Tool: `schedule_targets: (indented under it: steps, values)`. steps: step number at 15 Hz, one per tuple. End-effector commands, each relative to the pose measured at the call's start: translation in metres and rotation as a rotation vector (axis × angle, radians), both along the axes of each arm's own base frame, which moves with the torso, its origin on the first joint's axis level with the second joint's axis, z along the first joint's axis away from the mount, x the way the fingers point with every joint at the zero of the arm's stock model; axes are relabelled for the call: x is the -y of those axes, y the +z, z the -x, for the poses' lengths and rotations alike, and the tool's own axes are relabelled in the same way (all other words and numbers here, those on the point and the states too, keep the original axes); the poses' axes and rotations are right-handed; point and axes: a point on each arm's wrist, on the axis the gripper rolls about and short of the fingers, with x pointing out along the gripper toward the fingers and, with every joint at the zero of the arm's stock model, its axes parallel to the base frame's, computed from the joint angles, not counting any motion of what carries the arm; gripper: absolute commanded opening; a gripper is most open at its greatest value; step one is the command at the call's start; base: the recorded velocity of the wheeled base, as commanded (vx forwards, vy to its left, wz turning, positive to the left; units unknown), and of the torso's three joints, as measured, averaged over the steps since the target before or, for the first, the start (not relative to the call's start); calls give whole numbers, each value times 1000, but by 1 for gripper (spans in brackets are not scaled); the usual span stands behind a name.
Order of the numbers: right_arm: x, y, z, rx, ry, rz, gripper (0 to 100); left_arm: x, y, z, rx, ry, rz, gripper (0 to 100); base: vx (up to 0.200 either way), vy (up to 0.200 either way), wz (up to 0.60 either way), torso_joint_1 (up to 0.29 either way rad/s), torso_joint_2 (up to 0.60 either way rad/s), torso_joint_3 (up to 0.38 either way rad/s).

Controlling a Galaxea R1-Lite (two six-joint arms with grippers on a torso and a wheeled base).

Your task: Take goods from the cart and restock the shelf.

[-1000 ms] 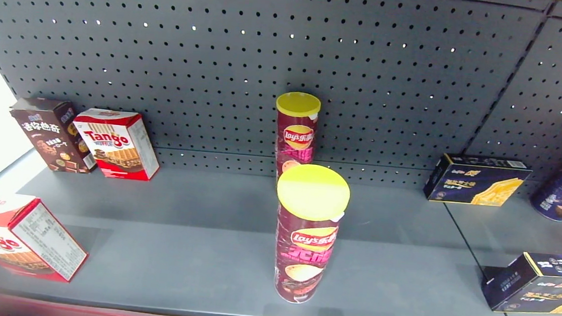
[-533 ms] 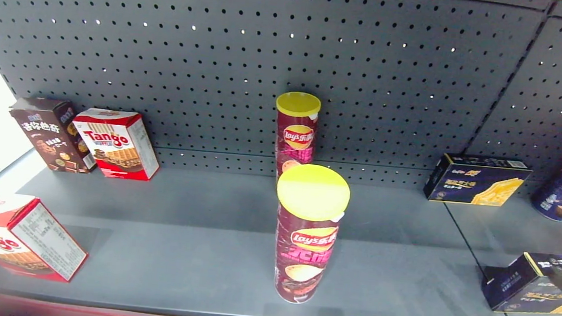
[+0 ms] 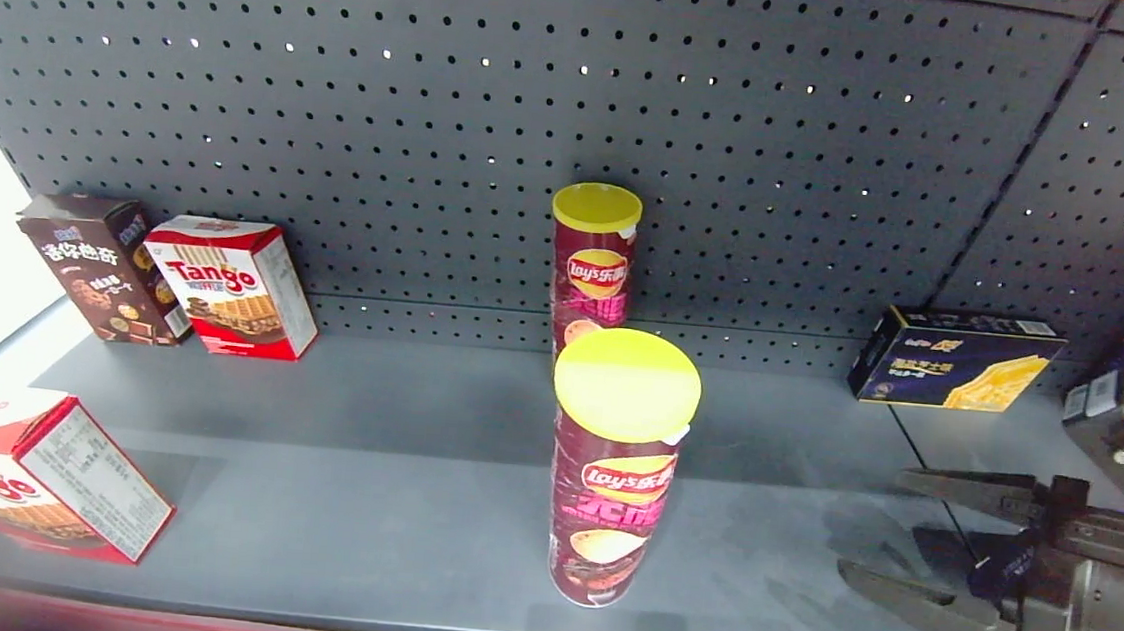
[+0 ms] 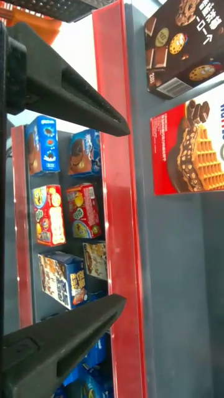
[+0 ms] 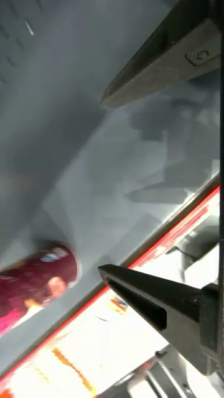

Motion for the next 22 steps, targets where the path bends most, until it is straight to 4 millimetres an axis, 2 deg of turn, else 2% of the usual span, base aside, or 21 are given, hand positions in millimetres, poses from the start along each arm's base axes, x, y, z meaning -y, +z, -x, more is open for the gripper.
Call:
schedule_targets:
  steps: [1, 3, 9, 19, 22]
  values:
    - [-18, -14, -18, -54, 35, 31, 100, 0, 0, 0, -4, 0, 1, 100, 0, 0, 0, 0, 0, 0]
    - [-31, -19, -23, -54, 44, 48, 100, 0, 0, 0, -6, -2, 1, 100, 0, 0, 0, 0, 0, 0]
    - [-57, -17, -42, -57, 85, 57, 100, 0, 0, 0, -6, 0, 1, 100, 0, 0, 0, 0, 0, 0]
    - [-81, -23, -63, -70, 111, 67, 100, 0, 0, 0, -6, 0, 2, 100, 0, 0, 0, 0, 0, 0]
    - [-86, -25, -63, -74, 125, 70, 100, 0, 0, 0, -6, 0, 2, 100, 0, 0, 0, 0, 0, 0]
